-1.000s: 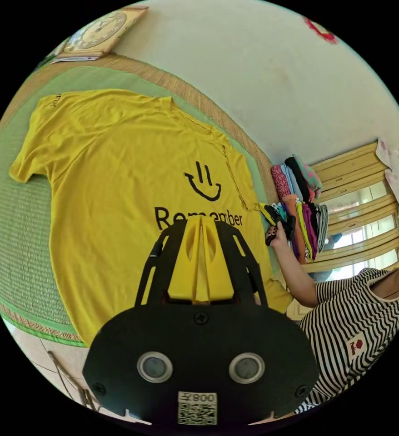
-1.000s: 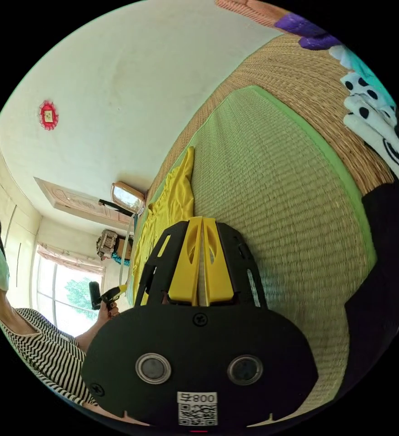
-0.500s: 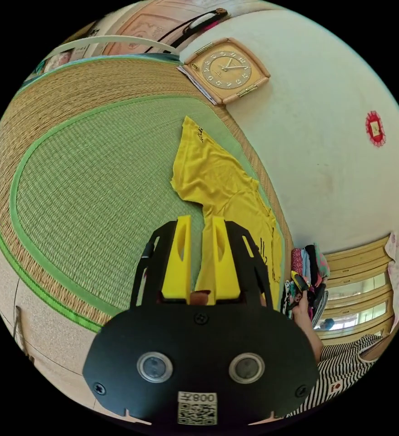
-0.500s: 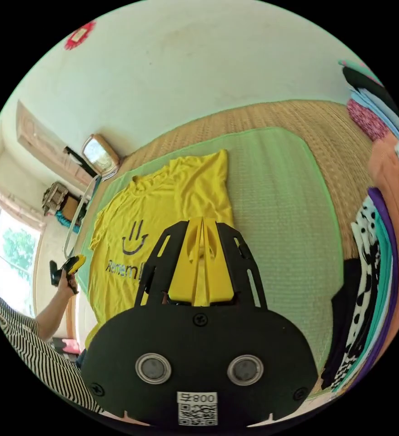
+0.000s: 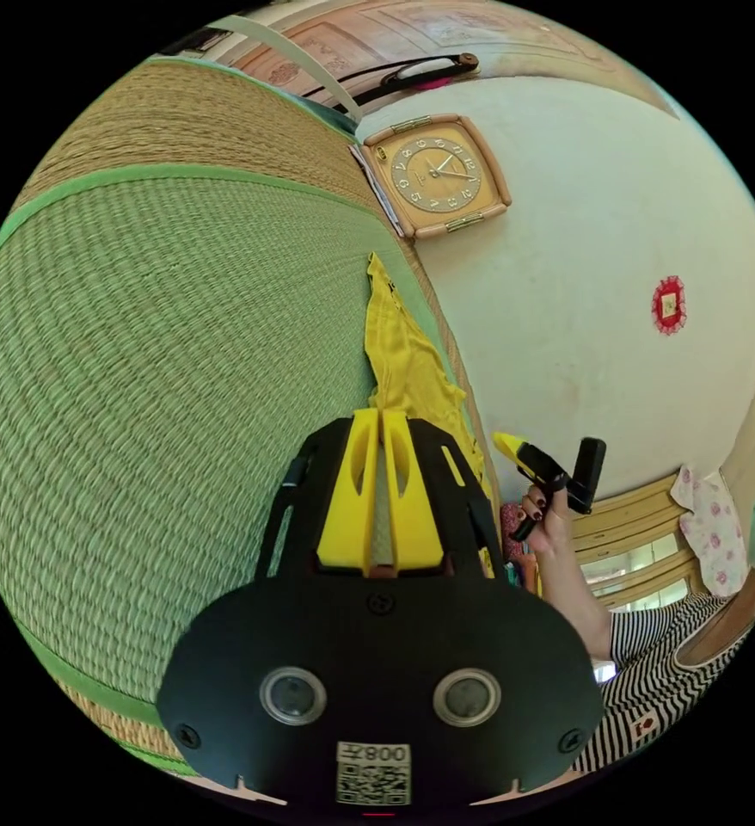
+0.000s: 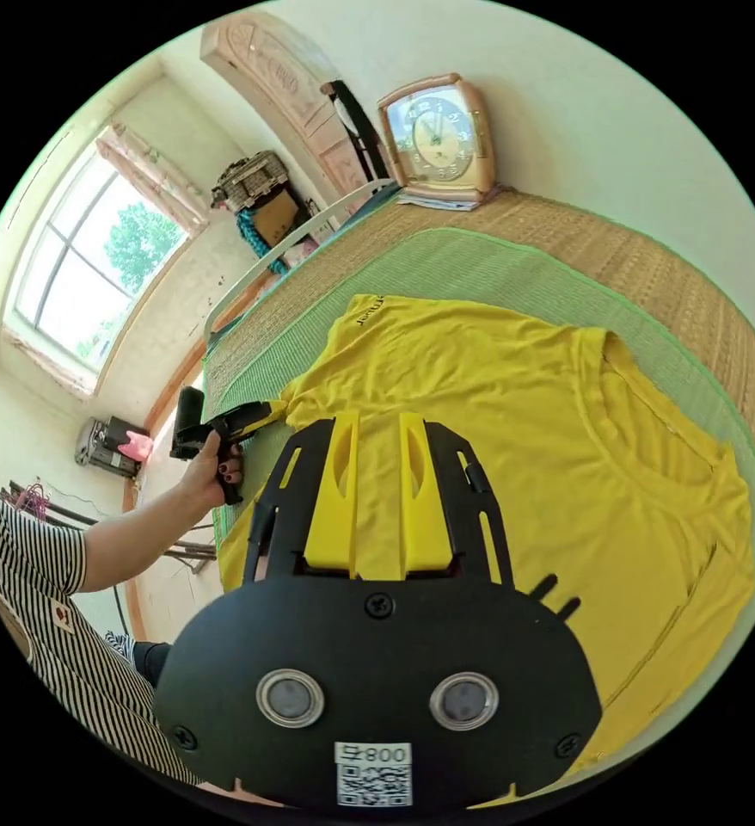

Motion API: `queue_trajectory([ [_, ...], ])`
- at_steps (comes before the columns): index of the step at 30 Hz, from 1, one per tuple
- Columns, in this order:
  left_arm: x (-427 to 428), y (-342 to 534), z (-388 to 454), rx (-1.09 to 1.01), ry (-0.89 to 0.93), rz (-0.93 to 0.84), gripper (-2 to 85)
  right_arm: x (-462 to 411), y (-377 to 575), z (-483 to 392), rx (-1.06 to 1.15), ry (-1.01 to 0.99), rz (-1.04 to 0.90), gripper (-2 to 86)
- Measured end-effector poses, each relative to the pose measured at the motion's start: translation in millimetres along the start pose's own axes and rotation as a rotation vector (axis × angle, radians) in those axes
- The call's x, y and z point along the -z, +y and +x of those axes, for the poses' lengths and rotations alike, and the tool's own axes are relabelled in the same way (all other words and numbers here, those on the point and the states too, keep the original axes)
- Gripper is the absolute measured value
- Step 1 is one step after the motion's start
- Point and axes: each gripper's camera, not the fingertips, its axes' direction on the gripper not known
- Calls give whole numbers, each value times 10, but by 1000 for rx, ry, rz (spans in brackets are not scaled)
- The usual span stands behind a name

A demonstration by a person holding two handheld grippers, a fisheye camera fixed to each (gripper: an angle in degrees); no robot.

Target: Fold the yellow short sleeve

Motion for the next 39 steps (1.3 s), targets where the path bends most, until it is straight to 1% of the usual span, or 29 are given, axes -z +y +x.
queue_trajectory([
  [2,108,-51,-45,9,56,3,5,-264,-425,-198,53,18,-17,81],
  [4,186,-74,-32,1,52,3,4,-639,-967,-425,95,43,-68,82],
  [7,314,-94,-35,0,69,7,3,-1076,-1537,-648,123,107,-122,87],
  [10,421,-102,-25,-2,77,9,3,-1412,-1929,-788,133,155,-164,90],
  [15,545,-91,11,-5,77,10,3,-1832,-2219,-883,103,221,-233,85],
  [16,569,-83,20,-5,79,11,3,-1824,-2233,-915,103,250,-186,77],
  [23,635,4,100,-7,73,10,3,-1895,-2282,-1057,143,349,-148,41],
  [26,629,62,136,-7,74,11,3,-1831,-2328,-955,116,282,-157,23],
  [30,595,148,189,-7,71,10,3,-1524,-2342,-623,17,97,-121,16],
  [33,546,233,251,-9,56,8,3,-1264,-2289,-404,-18,38,-111,14],
  [36,482,326,362,-8,5,-1,3,-1011,-2163,-126,-83,-47,-106,14],
  [38,427,420,588,-46,-81,-17,4,-828,-2048,59,-119,-107,-74,13],
  [39,413,445,667,-63,-79,-18,4,-720,-1972,194,-146,-142,-63,13],
])
